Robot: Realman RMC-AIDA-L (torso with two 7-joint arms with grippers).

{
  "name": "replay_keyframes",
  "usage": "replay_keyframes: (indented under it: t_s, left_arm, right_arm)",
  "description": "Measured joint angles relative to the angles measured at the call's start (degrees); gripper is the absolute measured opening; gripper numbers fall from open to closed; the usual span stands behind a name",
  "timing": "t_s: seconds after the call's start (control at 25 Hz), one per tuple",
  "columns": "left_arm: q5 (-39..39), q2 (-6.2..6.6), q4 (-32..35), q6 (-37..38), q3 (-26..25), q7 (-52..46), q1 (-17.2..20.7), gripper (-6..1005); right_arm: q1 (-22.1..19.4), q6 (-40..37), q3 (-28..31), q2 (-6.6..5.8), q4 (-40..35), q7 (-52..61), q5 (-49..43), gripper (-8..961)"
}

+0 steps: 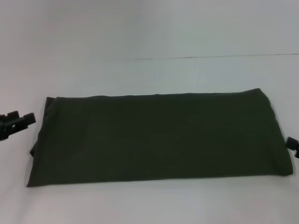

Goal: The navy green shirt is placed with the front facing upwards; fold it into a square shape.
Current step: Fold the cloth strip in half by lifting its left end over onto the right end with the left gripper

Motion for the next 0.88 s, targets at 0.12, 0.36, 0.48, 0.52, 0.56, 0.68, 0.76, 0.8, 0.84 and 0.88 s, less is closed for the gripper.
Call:
replay_keyframes:
  t_s: [0.12, 0.36, 0.48, 0.52, 0.56, 0.68, 0.76, 0.8, 0.84, 0.88]
  left_arm:
    - [0.6, 0.29, -0.7, -2.4, 1.5, -4.1, -1.4, 606]
    - [4.8, 1.46, -0.3, -6.4, 6.0, -15.0, -3.0, 731]
    - [8.4, 1.79, 0.2, -6.1, 6.6, -19.5, -4.0, 793]
    - [9.1, 1.84, 0.5, -6.0, 7.0, -20.7, -4.2, 814]
    - [9.8, 1.88, 0.8, -5.8, 7.6, -22.2, -4.4, 845]
    - [10.4, 1.93, 1.9, -5.7, 9.5, -25.8, -4.8, 906]
    - [11.0, 2.12, 2.3, -5.5, 10.1, -28.1, -5.2, 905]
    - [11.7, 2.3, 2.3, -5.5, 10.5, -29.2, -5.6, 905]
    - [12.5, 2.52, 2.4, -5.5, 10.9, -30.2, -6.1, 904]
    - [13.3, 2.62, 2.4, -5.5, 11.3, -30.6, -6.5, 904]
  right_arm:
    - [1.9, -2.5, -0.3, 0.13, 0.6, -1.9, 0.0, 754]
    - [5.1, -7.1, -3.8, 0.22, 1.3, -5.2, -0.6, 828]
    - [6.0, -8.1, -6.1, 0.22, 1.3, -5.4, -0.6, 837]
    - [6.3, -8.4, -6.8, 0.18, 1.3, -5.5, -0.6, 836]
    - [6.3, -8.4, -6.8, 0.18, 1.3, -5.5, -0.6, 835]
    - [6.8, -8.4, -7.7, 0.19, 1.3, -5.5, -0.6, 897]
    - [7.1, -8.4, -8.3, 0.16, 1.3, -5.3, -0.6, 928]
    - [7.2, -8.5, -8.5, 0.16, 1.3, -5.3, -0.6, 927]
    - [7.3, -8.5, -8.8, 0.18, 1.3, -5.4, -0.6, 927]
    - [7.4, -8.5, -9.1, 0.22, 1.3, -5.5, -0.6, 927]
